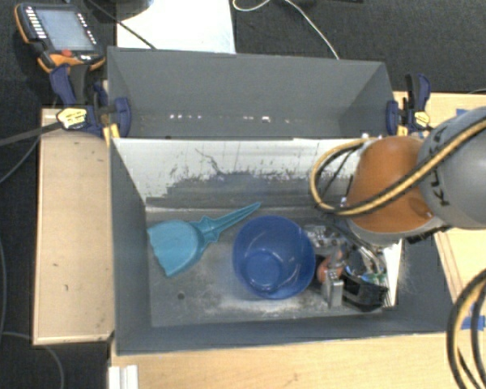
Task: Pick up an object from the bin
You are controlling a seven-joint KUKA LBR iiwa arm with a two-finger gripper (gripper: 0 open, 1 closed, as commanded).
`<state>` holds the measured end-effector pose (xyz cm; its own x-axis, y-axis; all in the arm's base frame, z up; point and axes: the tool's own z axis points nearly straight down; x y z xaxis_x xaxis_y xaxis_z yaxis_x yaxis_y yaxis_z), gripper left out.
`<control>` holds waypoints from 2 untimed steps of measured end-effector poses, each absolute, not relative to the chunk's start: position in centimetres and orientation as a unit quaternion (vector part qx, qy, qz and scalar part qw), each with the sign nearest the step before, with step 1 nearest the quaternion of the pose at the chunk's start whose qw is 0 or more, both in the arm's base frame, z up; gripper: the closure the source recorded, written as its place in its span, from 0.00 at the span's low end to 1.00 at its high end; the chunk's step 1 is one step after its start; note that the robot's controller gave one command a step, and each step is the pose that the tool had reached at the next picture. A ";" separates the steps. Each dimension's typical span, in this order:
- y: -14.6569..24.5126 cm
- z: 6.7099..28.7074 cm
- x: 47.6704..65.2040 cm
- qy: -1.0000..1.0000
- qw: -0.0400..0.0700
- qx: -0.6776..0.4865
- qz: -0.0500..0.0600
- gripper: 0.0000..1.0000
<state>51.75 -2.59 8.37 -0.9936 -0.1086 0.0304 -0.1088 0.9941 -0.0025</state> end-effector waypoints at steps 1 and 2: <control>-2.4 8.2 51.9 -0.998 0.009 0.054 0.001 1.00; -2.4 8.2 51.9 -0.998 0.009 0.056 0.001 1.00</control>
Offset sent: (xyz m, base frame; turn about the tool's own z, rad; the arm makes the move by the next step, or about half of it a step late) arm 0.0000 0.0000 0.0000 0.0000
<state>51.91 -2.37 8.25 -0.9936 -0.1116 0.0184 -0.1116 0.9938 -0.0008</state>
